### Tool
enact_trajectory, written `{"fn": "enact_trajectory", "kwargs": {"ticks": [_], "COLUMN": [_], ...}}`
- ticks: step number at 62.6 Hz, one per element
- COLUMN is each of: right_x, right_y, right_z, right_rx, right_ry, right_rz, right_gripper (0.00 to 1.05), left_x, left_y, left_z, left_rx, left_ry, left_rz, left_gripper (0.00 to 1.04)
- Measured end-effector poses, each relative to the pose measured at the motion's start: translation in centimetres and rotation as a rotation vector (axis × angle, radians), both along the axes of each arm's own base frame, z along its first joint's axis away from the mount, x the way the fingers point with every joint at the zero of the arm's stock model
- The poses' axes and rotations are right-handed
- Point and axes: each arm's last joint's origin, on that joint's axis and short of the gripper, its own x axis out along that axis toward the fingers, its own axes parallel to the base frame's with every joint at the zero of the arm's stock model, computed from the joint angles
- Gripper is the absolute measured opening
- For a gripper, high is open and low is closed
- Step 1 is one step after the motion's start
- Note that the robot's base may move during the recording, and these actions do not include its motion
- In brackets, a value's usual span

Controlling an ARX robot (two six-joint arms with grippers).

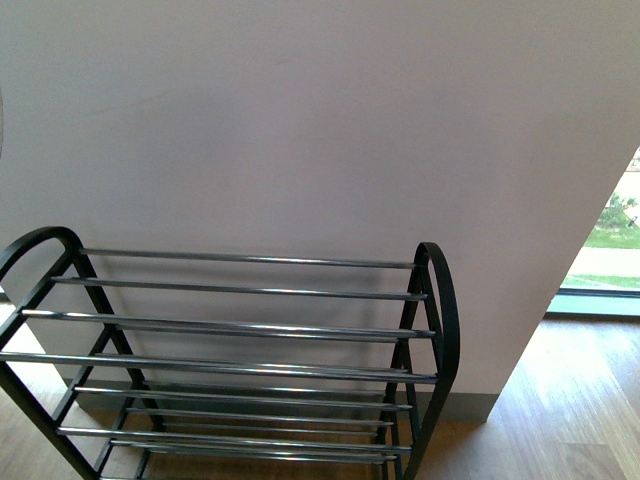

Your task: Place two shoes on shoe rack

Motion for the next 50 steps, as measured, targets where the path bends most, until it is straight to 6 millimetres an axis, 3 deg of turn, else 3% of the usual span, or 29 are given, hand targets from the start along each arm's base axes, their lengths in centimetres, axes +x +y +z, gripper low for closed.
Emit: {"fn": "enact_trajectory", "kwargs": {"ticks": [50], "right_x": [-0.05], "right_y": [0.0], "right_z": [0.02], "right_rx": [-0.003], "right_ry": [-0.003], "right_rz": [-0.009], "right_gripper": [0.03], "left_x": [-0.01], "left_y": [-0.02], "left_z": [0.01], "left_rx": [-0.004], "left_ry": [0.0], "left_rz": [-0.01], "left_gripper": [0.02]}}
